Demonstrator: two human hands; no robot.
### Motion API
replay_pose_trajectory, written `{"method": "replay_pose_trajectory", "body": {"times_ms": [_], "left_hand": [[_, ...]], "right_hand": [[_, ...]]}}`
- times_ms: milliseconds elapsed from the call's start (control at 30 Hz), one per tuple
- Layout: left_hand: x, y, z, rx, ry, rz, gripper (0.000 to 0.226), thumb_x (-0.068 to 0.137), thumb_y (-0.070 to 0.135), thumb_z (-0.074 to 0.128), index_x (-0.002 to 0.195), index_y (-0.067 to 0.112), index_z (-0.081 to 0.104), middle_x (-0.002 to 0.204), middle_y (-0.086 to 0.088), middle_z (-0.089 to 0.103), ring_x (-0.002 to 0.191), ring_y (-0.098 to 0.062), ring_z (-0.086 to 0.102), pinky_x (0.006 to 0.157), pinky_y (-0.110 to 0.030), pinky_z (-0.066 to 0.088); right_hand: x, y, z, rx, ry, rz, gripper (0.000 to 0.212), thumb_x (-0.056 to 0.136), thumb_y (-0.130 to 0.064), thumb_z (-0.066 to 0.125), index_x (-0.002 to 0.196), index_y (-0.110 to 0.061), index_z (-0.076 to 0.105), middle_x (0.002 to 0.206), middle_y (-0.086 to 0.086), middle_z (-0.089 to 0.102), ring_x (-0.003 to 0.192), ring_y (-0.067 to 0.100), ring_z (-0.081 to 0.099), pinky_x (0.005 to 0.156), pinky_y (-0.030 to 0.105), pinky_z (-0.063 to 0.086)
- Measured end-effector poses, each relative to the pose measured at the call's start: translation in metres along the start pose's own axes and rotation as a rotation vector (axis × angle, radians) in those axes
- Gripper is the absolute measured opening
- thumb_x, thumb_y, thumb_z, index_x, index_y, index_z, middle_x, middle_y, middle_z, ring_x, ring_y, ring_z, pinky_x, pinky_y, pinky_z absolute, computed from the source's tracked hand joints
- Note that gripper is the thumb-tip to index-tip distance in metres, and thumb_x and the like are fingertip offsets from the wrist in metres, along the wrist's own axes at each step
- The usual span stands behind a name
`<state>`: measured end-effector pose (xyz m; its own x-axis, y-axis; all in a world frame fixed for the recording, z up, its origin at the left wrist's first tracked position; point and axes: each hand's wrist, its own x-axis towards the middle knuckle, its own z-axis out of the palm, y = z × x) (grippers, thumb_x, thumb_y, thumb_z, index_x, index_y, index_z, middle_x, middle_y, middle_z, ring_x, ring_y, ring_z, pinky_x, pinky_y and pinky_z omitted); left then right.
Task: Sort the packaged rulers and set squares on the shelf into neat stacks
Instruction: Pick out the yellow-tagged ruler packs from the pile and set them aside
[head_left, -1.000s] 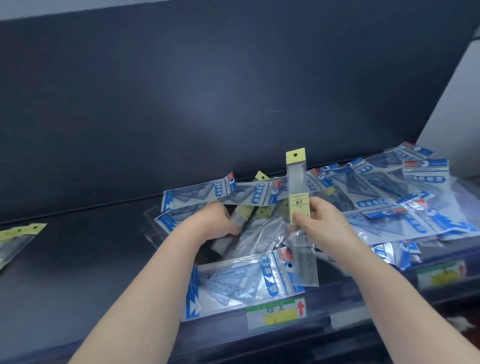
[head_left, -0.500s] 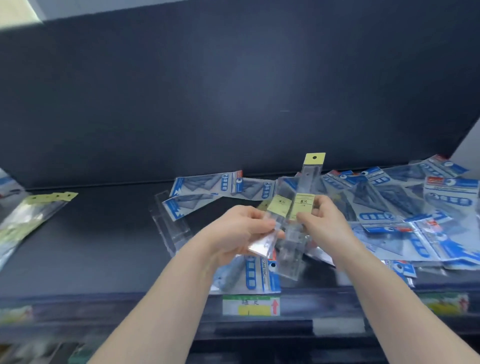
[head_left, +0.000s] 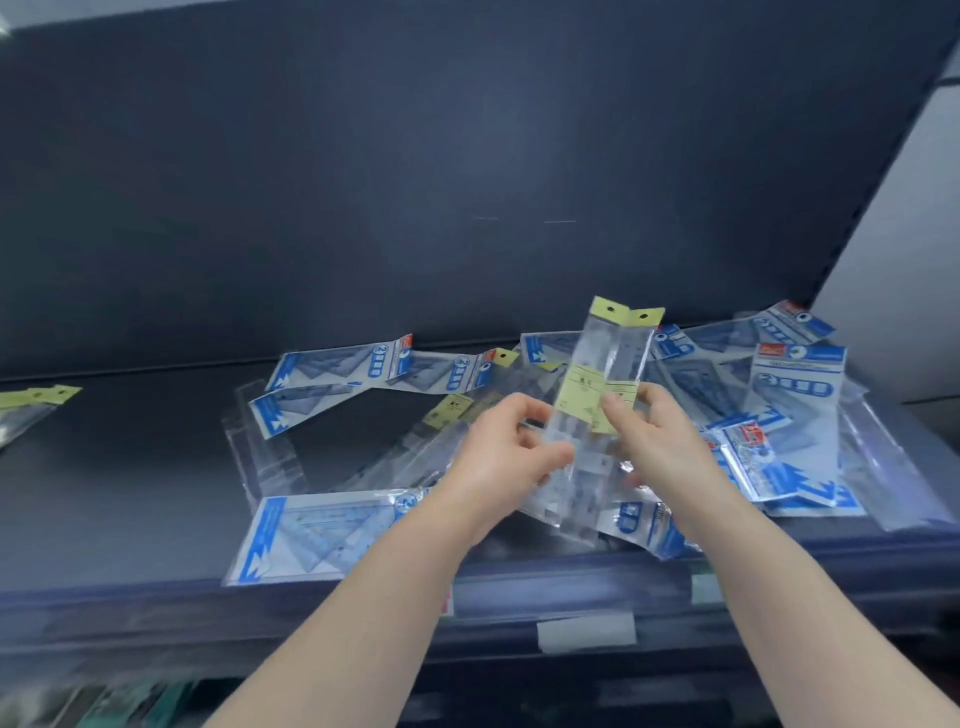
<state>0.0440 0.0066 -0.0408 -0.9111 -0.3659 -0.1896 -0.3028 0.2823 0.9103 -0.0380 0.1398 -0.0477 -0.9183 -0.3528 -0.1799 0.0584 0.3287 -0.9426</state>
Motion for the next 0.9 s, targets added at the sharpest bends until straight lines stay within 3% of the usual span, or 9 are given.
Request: {"method": "replay_pose_trajectory", "body": {"times_ms": [167, 267, 333, 400, 467, 567, 700, 800, 900], "left_hand": [[-0.006, -0.001, 0.003, 0.243, 0.026, 0.045, 0.016, 0.088, 0.041, 0.064, 0.100, 0.032, 0.069, 0.081, 0.011, 0.069, 0.072, -0.008, 0.064, 0.076, -0.035, 0.055], [0.004, -0.014, -0.032, 0.709, 0.327, -0.032, 0.024, 0.091, 0.047, 0.056, 0.105, 0.031, 0.068, 0.101, 0.010, 0.068, 0.098, -0.017, 0.062, 0.079, -0.035, 0.051], [0.013, -0.028, -0.058, 0.933, 0.392, -0.174, 0.030, 0.091, 0.046, 0.054, 0.113, 0.027, 0.063, 0.113, 0.001, 0.066, 0.105, -0.025, 0.058, 0.080, -0.037, 0.049], [0.021, -0.038, -0.071, 0.961, 0.306, -0.234, 0.034, 0.092, 0.043, 0.052, 0.122, 0.030, 0.060, 0.122, -0.003, 0.062, 0.112, -0.028, 0.054, 0.085, -0.039, 0.048], [0.027, -0.045, -0.076, 0.982, 0.252, -0.199, 0.037, 0.093, 0.041, 0.052, 0.130, 0.035, 0.055, 0.130, -0.003, 0.057, 0.118, -0.028, 0.051, 0.093, -0.041, 0.046], [0.032, -0.052, -0.091, 1.114, 0.337, -0.228, 0.037, 0.095, 0.026, 0.052, 0.131, 0.036, 0.055, 0.132, -0.003, 0.058, 0.121, -0.029, 0.052, 0.093, -0.042, 0.046], [0.030, -0.063, -0.107, 1.157, 0.452, -0.193, 0.039, 0.095, 0.018, 0.052, 0.131, 0.033, 0.057, 0.129, -0.006, 0.059, 0.119, -0.030, 0.052, 0.087, -0.042, 0.047], [0.029, -0.065, -0.106, 1.075, 0.418, -0.060, 0.025, 0.095, 0.035, 0.054, 0.117, 0.034, 0.067, 0.120, -0.001, 0.064, 0.116, -0.026, 0.050, 0.086, -0.038, 0.048], [0.030, -0.058, -0.101, 0.910, 0.368, 0.007, 0.042, 0.085, 0.060, 0.058, 0.117, 0.035, 0.067, 0.119, 0.004, 0.064, 0.114, -0.023, 0.051, 0.091, -0.041, 0.047]], "right_hand": [[-0.001, 0.002, -0.002, -0.018, -0.059, -0.029, 0.029, 0.090, -0.025, 0.060, 0.116, -0.027, 0.048, 0.104, -0.009, 0.068, 0.091, 0.010, 0.066, 0.065, 0.028, 0.050], [-0.003, 0.004, -0.002, -0.050, -0.093, -0.010, 0.029, 0.093, -0.018, 0.053, 0.118, -0.029, 0.044, 0.112, -0.005, 0.065, 0.095, 0.014, 0.065, 0.076, 0.033, 0.053], [-0.006, 0.003, -0.002, -0.034, -0.144, 0.010, 0.026, 0.096, -0.013, 0.047, 0.117, -0.028, 0.042, 0.110, -0.002, 0.066, 0.089, 0.016, 0.069, 0.069, 0.031, 0.053], [-0.010, 0.002, -0.002, 0.005, -0.207, 0.030, 0.026, 0.098, -0.007, 0.040, 0.116, -0.026, 0.041, 0.105, 0.000, 0.068, 0.077, 0.015, 0.073, 0.063, 0.032, 0.056], [-0.012, 0.002, -0.001, -0.018, -0.233, 0.024, 0.029, 0.098, -0.006, 0.035, 0.117, -0.026, 0.042, 0.101, 0.000, 0.070, 0.073, 0.013, 0.073, 0.070, 0.040, 0.059], [-0.013, 0.003, 0.000, -0.052, -0.245, 0.000, 0.032, 0.097, -0.007, 0.034, 0.118, -0.029, 0.042, 0.100, -0.002, 0.071, 0.073, 0.012, 0.073, 0.083, 0.048, 0.055], [-0.015, 0.001, 0.007, -0.053, -0.260, 0.001, 0.034, 0.096, -0.005, 0.035, 0.118, -0.030, 0.043, 0.097, -0.001, 0.071, 0.073, 0.016, 0.073, 0.080, 0.045, 0.057], [-0.015, -0.003, 0.018, -0.060, -0.277, 0.003, 0.035, 0.095, -0.006, 0.037, 0.117, -0.032, 0.043, 0.094, -0.001, 0.072, 0.072, 0.017, 0.073, 0.080, 0.048, 0.057], [-0.014, -0.006, 0.031, -0.069, -0.284, -0.002, 0.034, 0.096, -0.007, 0.039, 0.116, -0.034, 0.044, 0.091, -0.003, 0.072, 0.071, 0.015, 0.073, 0.082, 0.050, 0.056]]}}
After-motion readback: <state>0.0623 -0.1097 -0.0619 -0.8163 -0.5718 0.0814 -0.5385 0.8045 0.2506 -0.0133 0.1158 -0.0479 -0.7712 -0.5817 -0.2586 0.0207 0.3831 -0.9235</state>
